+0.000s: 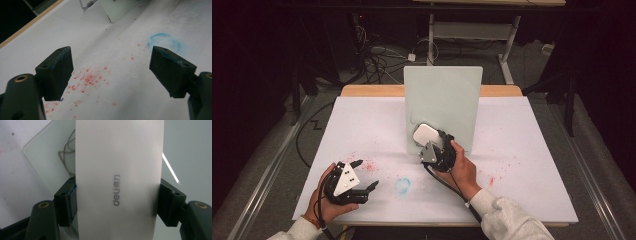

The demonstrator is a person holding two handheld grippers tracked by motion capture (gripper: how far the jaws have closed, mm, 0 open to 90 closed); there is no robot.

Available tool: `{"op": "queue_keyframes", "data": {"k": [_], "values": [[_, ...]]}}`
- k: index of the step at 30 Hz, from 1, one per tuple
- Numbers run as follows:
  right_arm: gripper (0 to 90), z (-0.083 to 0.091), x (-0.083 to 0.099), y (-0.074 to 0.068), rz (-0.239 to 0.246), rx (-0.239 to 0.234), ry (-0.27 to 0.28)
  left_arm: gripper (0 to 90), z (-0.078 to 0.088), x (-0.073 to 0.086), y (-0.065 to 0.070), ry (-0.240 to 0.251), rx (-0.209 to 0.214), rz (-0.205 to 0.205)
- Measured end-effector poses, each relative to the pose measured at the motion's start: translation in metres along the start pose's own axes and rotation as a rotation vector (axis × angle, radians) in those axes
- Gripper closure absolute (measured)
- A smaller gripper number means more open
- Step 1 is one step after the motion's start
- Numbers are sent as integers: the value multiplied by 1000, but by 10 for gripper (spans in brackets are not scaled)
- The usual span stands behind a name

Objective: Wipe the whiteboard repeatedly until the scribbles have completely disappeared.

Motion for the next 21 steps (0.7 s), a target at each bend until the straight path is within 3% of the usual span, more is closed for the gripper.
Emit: {"op": "queue_keyframes", "data": {"k": [5, 10, 14, 21], "values": [[311, 5, -20, 32, -75, 71, 51, 185, -1, 0, 0, 2, 2, 4], [311, 6, -48, 49, -80, 101, 78, 185, 0, 0, -1, 1, 1, 4], [311, 2, -58, 41, -58, 98, 81, 185, 0, 1, -1, 4, 1, 7], [311, -5, -52, 16, -29, 68, 61, 185, 2, 1, -1, 7, -6, 8]]}}
Point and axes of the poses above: each handheld gripper's, and its own axes: z roughly backward along the jaws, x roughly out of its underside, y roughly to its right, the point moved 1 cm from there along -z, roughly forward along the jaws, and after that the axes turned 9 degrees about -x, right-handed, at the moved point
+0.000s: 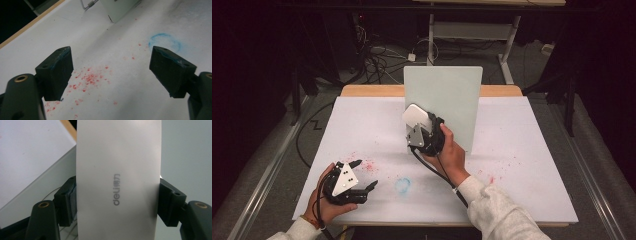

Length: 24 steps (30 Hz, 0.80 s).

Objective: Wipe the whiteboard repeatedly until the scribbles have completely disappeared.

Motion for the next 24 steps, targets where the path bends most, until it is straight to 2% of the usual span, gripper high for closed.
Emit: {"op": "queue_keyframes", "data": {"k": [9, 13, 15, 18, 24], "values": [[311, -1, 27, -30, 82, -45, -52, 185, -1, -1, 1, -5, 1, -5], [311, 1, 44, -39, 126, -73, -85, 185, -1, -1, 1, -5, -1, -6], [311, 3, 52, -39, 153, -85, -104, 185, -1, -1, 1, -7, -2, -4], [311, 4, 62, -40, 166, -91, -119, 185, -2, -1, 1, -11, -1, -10], [310, 5, 64, -39, 164, -89, -122, 185, -2, -1, 0, -10, -7, -6]]}}
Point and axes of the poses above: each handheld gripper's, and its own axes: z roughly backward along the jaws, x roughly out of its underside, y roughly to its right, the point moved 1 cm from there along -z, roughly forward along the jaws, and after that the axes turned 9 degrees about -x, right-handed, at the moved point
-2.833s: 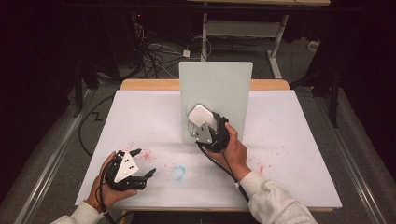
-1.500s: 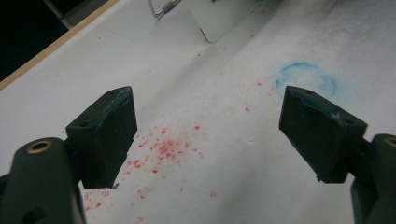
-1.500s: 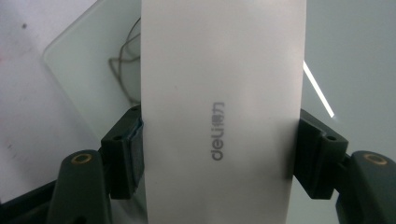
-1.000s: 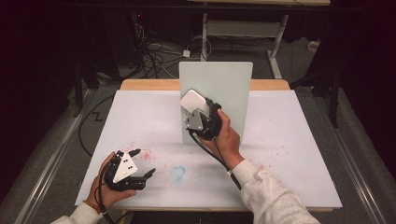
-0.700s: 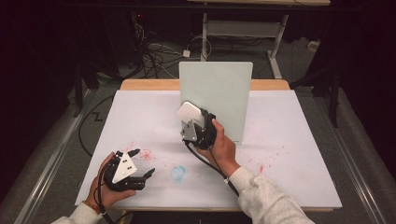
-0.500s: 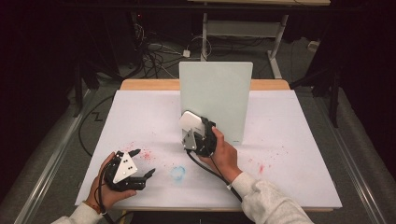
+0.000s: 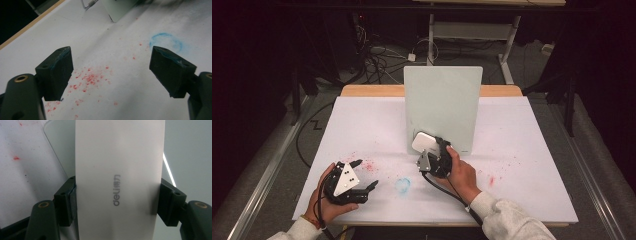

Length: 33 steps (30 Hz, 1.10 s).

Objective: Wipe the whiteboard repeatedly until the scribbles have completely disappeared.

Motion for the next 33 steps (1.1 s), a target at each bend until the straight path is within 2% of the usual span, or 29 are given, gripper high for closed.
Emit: {"op": "queue_keyframes", "data": {"k": [4, 5, 12, 19, 24, 27, 28, 31, 33], "values": [[310, -4, -8, -6, 41, 10, 23, 185, -2, -1, 1, 1, 4, 1], [310, -5, -12, -8, 51, 13, 12, 185, -2, -2, 1, 2, 5, -4], [310, -9, -25, -15, 88, 6, 27, 185, -4, -2, 2, 1, 10, -6], [310, -13, -35, -22, 92, 22, 32, 185, -3, -2, 1, 2, 8, -7], [311, -11, -33, -20, 103, 12, 15, 185, -2, -1, 1, 3, 4, -3], [311, -9, -25, -14, 128, 15, -6, 185, 0, 0, 0, 3, 0, 1], [311, -8, -22, -12, 127, 14, -9, 185, 0, 0, 0, 2, 0, 1], [311, -3, -13, -2, 62, 29, -19, 185, 1, 0, 0, 3, -4, 4], [311, 0, -11, 5, 42, 47, -26, 185, 2, 0, 0, 3, -6, 3]]}}
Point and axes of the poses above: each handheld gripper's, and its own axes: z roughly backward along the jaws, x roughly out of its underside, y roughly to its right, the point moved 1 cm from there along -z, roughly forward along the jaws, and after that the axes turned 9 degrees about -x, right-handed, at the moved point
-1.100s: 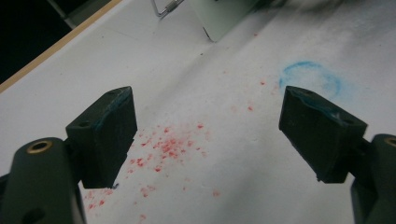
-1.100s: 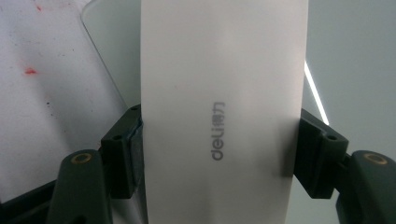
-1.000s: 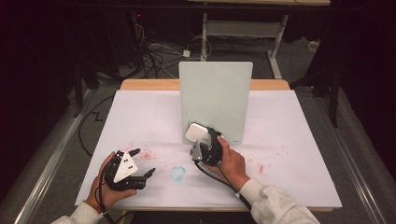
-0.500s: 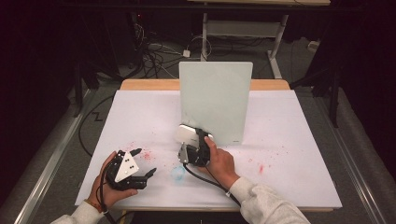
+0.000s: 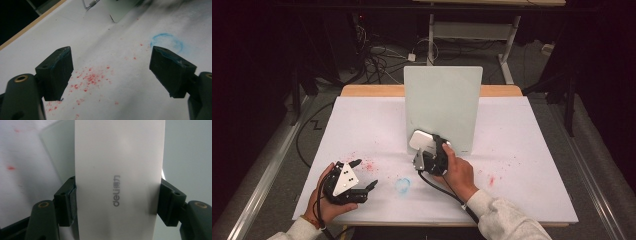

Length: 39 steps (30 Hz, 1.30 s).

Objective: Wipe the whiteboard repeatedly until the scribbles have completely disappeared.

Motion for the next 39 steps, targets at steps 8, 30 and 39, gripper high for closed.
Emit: {"op": "queue_keyframes", "data": {"k": [8, 30, 39], "values": [[311, 5, -7, 25, -89, 32, 26, 185, -2, -1, 0, -1, 6, -3], [311, -5, -1, -19, 223, -30, -47, 185, 0, 1, 0, -2, 6, 2], [311, 0, 15, -10, 217, -39, -128, 185, -1, 0, 0, -5, 6, -1]]}}
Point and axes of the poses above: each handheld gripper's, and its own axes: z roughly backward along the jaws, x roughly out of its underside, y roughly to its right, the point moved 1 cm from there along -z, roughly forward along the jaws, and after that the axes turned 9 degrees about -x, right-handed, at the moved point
